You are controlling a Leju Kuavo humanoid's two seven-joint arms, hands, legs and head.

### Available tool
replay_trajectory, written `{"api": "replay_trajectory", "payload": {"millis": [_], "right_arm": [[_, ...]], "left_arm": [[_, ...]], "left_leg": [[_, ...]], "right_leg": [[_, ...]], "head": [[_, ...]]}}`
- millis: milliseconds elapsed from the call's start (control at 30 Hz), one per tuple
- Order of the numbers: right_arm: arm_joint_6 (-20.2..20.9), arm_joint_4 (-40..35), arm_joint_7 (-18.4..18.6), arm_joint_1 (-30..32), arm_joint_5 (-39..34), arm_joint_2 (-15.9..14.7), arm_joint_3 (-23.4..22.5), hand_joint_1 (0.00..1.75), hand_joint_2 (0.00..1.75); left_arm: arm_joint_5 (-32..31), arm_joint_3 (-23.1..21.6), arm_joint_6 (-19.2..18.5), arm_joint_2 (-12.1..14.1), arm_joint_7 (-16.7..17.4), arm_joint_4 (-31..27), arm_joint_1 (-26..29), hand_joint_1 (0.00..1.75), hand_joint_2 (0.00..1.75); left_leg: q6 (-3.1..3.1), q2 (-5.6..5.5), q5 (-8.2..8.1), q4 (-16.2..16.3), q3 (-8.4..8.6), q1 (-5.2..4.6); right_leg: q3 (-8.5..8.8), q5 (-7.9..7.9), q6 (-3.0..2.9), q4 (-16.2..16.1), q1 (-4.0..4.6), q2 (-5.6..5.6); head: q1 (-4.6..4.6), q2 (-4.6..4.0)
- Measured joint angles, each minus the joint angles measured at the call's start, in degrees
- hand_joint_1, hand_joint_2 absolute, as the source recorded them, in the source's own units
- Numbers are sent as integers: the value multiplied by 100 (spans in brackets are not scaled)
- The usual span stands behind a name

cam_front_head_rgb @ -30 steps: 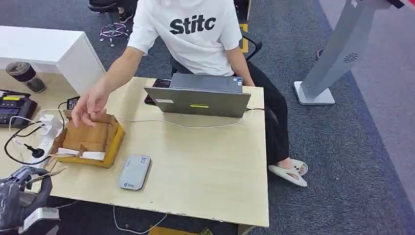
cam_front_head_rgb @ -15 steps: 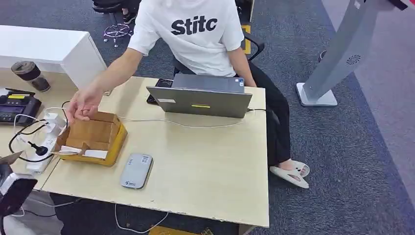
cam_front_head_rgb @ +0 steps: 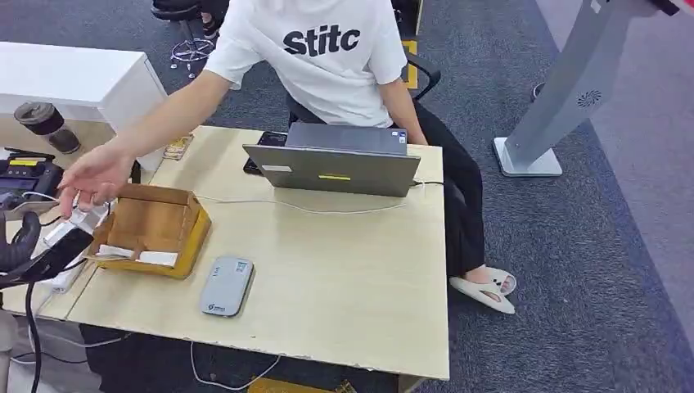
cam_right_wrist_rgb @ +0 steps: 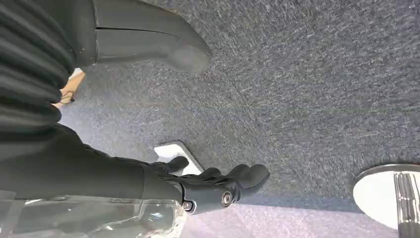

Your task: Pass the card to the sensor for recognition and then transmit it.

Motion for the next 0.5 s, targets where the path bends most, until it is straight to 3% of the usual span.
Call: {"api": "replay_trajectory", "payload": {"millis": [500], "right_arm": [[-6,103,-37,-21,194,-46,138,0,175]], "left_arm": [[-704,-737,131,39,524,531,-616,175,175]], "left_leg": [[-7,1,9,0,0,0]], "right_leg": [[0,5,-5,0,2,-2]], "head": [[0,0]]}}
